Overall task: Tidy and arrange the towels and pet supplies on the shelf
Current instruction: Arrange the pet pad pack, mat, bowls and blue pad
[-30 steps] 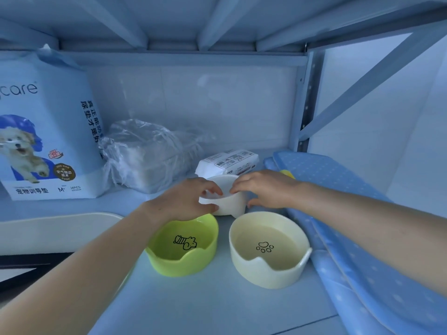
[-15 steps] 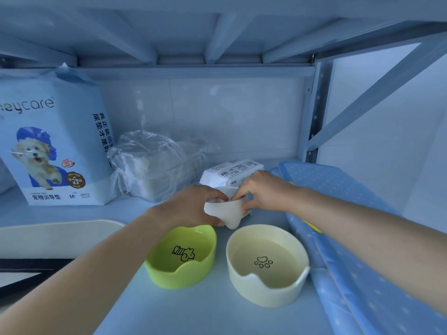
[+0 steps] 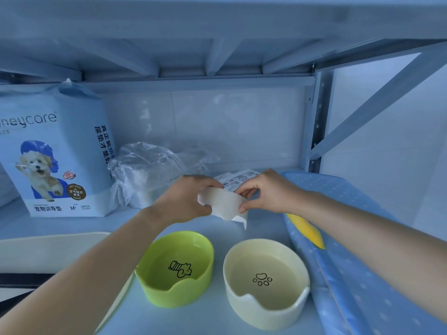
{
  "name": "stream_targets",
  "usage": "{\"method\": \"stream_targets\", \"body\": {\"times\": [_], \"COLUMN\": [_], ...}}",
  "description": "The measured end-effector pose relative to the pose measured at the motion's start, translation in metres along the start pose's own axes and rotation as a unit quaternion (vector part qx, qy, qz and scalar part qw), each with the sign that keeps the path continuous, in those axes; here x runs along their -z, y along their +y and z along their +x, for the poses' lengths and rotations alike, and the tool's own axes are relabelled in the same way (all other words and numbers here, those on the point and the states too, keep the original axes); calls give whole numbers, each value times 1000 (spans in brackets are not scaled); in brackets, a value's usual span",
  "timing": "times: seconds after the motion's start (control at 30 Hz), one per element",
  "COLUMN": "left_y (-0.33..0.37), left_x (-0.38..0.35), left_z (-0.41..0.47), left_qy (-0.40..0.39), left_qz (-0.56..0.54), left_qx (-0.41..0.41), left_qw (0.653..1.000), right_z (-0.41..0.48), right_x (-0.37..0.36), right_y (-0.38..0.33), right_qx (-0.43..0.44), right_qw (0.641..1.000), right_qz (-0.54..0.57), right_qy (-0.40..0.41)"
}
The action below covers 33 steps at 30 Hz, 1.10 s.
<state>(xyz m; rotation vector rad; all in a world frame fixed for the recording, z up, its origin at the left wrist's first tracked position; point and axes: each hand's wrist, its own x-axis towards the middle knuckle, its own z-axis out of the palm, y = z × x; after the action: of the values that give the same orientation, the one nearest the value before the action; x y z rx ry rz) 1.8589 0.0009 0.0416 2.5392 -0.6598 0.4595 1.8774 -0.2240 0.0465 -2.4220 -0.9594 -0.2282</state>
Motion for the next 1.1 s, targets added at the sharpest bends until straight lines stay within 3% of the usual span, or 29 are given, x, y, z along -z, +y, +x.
{"method": "stream_targets", "body": {"times": [0.17,0.27,0.37,0.57,0.77,0.93,1.1], "left_y": [1,1,5,7,2,-10,-4], "left_x": [3,1,-2,-12,-23,-24,-23], "left_z": [13,17,20,26,29,24,8], "left_qy": [0,-15,-23,-4,57,26,5], "left_qz": [-33,-16,-23,-36,-56,-39,22], "left_qx": [12,-26,-71,-120,-142,-90,-52], "left_qw": [999,999,997,992,987,995,998], "right_z": [-11,-16,-13,-5,2,-2,-1], "right_x": [6,4,10,16,20,17,12], "right_y": [4,4,-3,-9,-5,9,16], "right_qx": [72,173,212,222,185,192,248], "right_qw": [986,940,917,896,906,907,902], "right_qz": [-141,-287,-333,-383,-378,-373,-353], "right_qy": [47,65,53,30,-32,-30,24]}}
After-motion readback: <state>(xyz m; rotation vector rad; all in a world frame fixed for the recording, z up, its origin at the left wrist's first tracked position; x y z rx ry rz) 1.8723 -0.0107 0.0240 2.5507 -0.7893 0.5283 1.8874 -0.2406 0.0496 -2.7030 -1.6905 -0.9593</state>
